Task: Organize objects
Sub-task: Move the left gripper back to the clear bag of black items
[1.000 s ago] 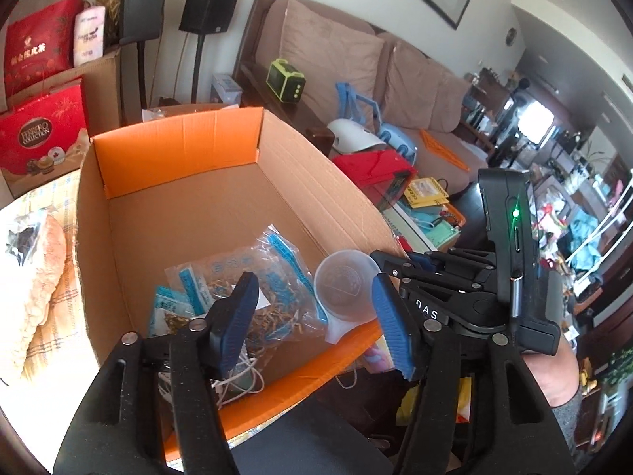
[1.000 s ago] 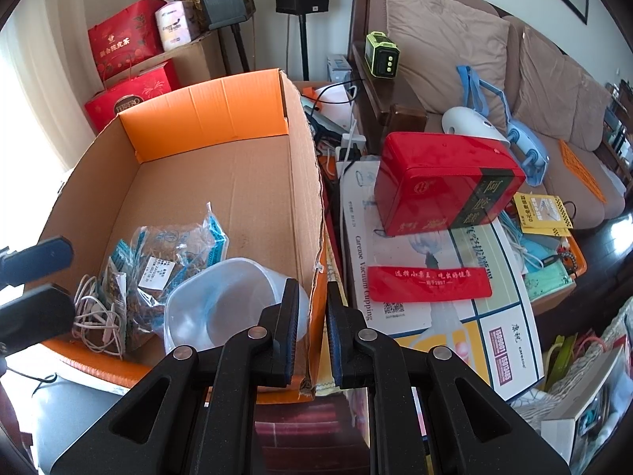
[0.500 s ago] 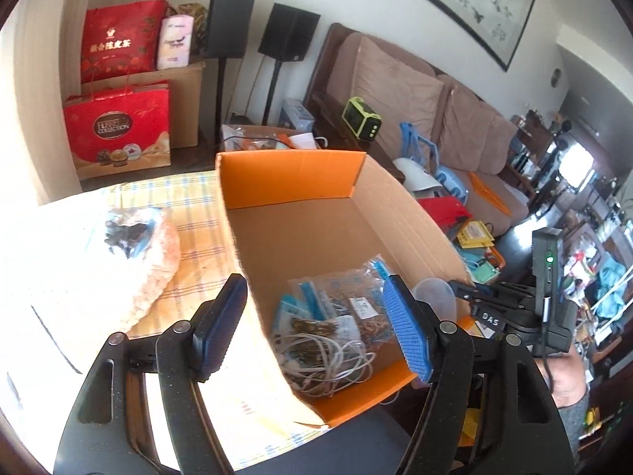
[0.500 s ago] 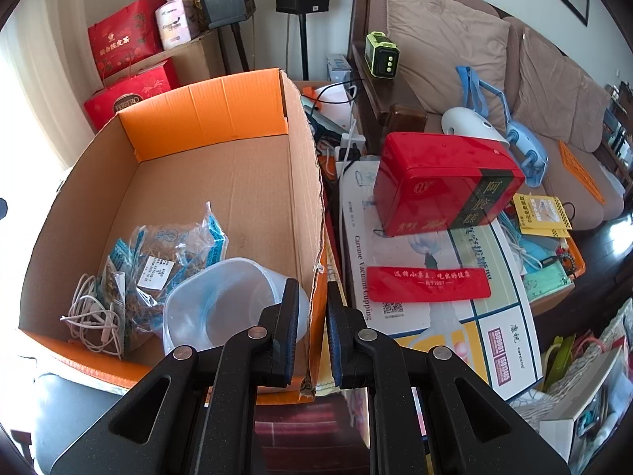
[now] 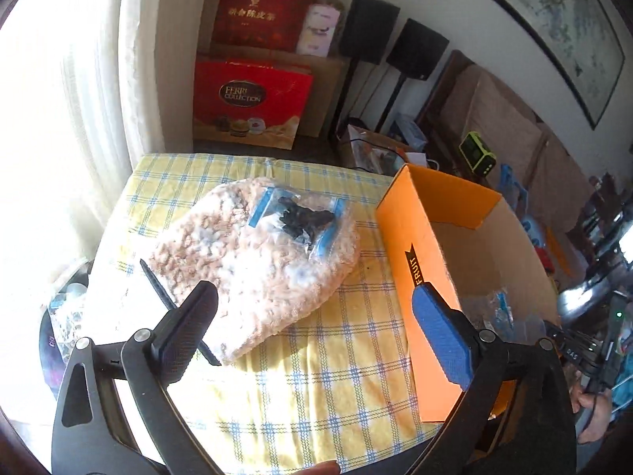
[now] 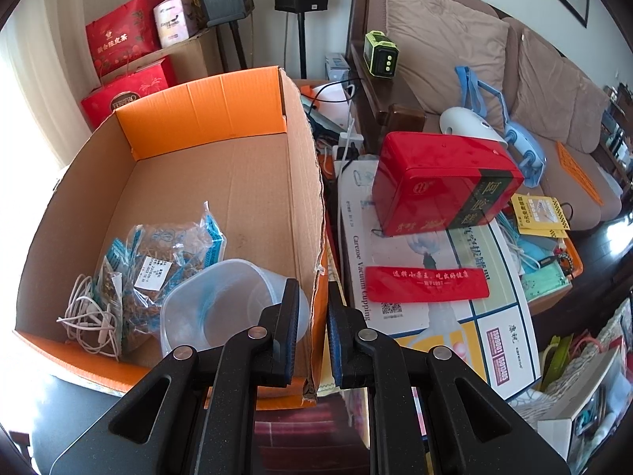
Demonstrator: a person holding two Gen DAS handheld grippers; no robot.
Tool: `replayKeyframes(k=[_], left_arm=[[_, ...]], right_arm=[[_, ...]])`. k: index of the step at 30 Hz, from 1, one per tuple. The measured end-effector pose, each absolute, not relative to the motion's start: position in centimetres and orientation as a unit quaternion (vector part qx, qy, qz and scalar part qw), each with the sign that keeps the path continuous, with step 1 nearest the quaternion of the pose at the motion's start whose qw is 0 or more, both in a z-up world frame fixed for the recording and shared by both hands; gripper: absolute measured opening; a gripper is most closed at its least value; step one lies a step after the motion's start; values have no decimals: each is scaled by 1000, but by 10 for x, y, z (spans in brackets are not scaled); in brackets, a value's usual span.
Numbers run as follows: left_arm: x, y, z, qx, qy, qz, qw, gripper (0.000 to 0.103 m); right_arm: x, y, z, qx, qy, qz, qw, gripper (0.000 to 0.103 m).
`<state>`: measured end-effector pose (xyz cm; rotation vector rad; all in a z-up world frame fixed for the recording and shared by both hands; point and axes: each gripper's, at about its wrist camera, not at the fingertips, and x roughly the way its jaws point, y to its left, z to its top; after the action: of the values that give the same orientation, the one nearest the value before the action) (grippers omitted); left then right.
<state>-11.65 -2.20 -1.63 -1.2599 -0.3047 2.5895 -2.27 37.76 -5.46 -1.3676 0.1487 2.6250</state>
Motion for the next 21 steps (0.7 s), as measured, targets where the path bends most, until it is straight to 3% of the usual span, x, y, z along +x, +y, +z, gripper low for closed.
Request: replayKeyframes(k=[16,21], left_arm=[[-196,-39,-60,-486,-154,857,82,98],[-219,-25,-73,-503,-169,842,94,91]], right_arm=[[-22,380,-58,-461,45,882,90,12],[-23,380,-59,-462,42,881,91,12]])
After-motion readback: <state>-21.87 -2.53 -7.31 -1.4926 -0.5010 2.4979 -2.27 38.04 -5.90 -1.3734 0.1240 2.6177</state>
